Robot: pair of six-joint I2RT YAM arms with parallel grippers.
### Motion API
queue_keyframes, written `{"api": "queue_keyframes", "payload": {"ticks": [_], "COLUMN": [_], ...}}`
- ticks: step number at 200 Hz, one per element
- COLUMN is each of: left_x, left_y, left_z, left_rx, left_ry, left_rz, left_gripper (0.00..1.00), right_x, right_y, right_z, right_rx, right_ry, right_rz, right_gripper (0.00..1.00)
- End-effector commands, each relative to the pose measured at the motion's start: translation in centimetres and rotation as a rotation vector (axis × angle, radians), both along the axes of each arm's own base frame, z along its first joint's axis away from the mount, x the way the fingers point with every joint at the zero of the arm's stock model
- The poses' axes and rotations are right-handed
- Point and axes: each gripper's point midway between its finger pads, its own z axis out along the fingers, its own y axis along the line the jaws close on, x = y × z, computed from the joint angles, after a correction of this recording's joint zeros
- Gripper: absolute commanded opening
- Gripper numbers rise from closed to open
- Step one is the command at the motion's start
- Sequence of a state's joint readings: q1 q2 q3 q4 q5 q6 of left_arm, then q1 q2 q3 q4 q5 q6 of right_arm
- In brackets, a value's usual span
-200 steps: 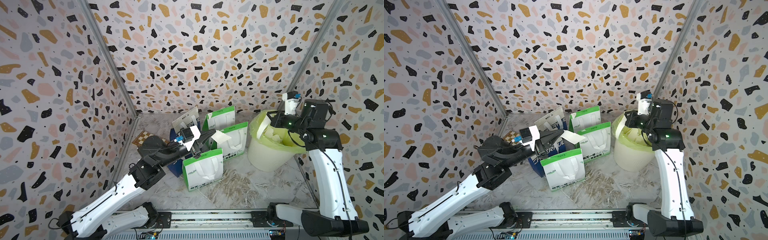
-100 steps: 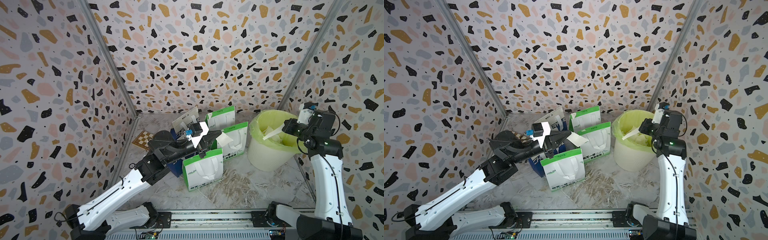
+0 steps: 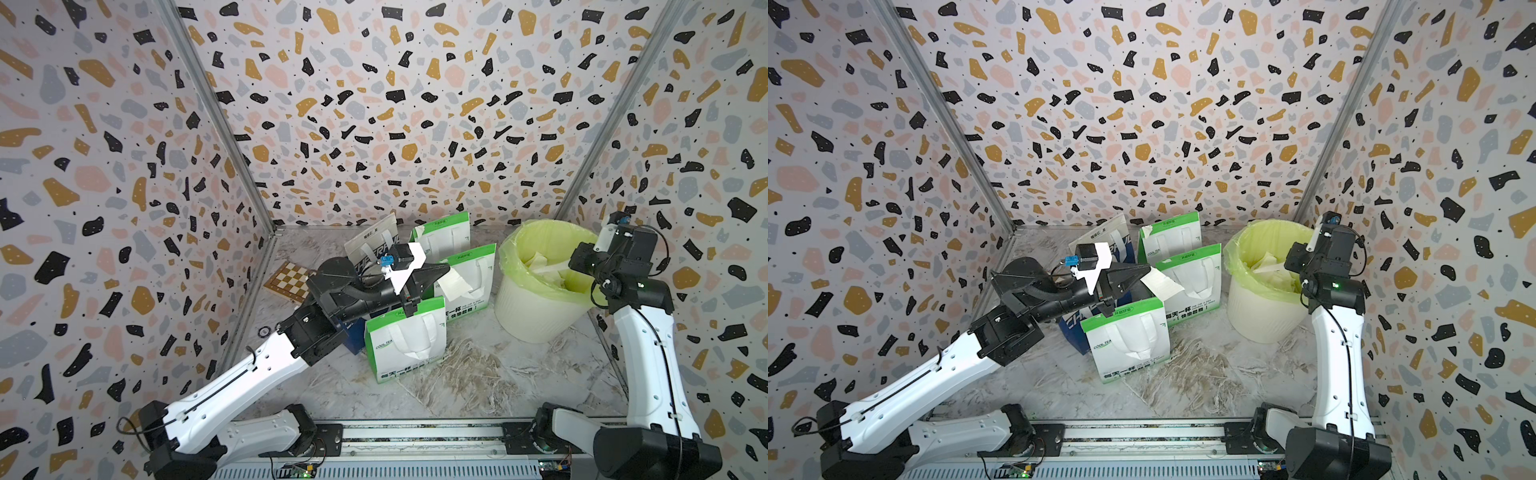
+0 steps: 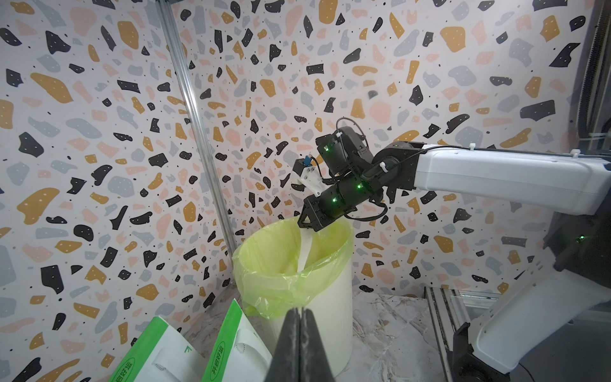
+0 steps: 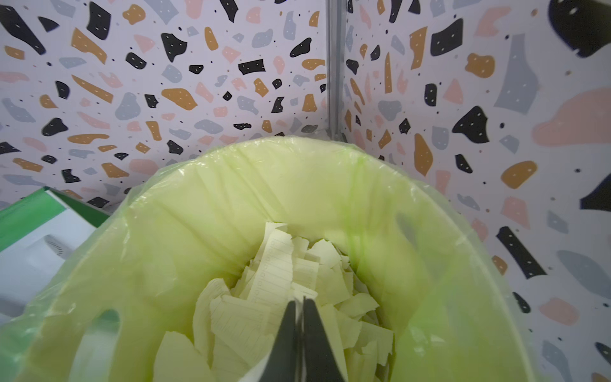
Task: Shred takeout receipts and throw away
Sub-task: Place the takeout receipt in the trash bin.
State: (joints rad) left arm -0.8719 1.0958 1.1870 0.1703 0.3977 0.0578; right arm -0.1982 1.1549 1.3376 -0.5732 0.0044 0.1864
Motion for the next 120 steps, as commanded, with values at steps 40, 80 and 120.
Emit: {"api": "queue_keyframes", "payload": {"ticks": [40,80,120], "left_x": [-0.4,-0.4,-0.1], "left_y": [-0.1,-0.4,-0.5], "left_z": [2.6,2.3,2.4], "left_rx": [-0.051,-0.053,-0.067], "left_ry": [-0.012,0.005,0.021], "left_rz": [-0.032,-0.042,-0.044], "left_gripper": [0.0,0.0,0.0], "right_x": [0.2,0.1,-1.5], "right_y": [5.5,5.0,9.0], "right_z": [3.4,3.1,7.7], "right_rx": [0.08,0.078,0.212], "right_ry": [-0.09,-0.059,-0.189], "right_rz": [0.261,0.24,0.431], "right_gripper": [0.66,0.69,0.7]}}
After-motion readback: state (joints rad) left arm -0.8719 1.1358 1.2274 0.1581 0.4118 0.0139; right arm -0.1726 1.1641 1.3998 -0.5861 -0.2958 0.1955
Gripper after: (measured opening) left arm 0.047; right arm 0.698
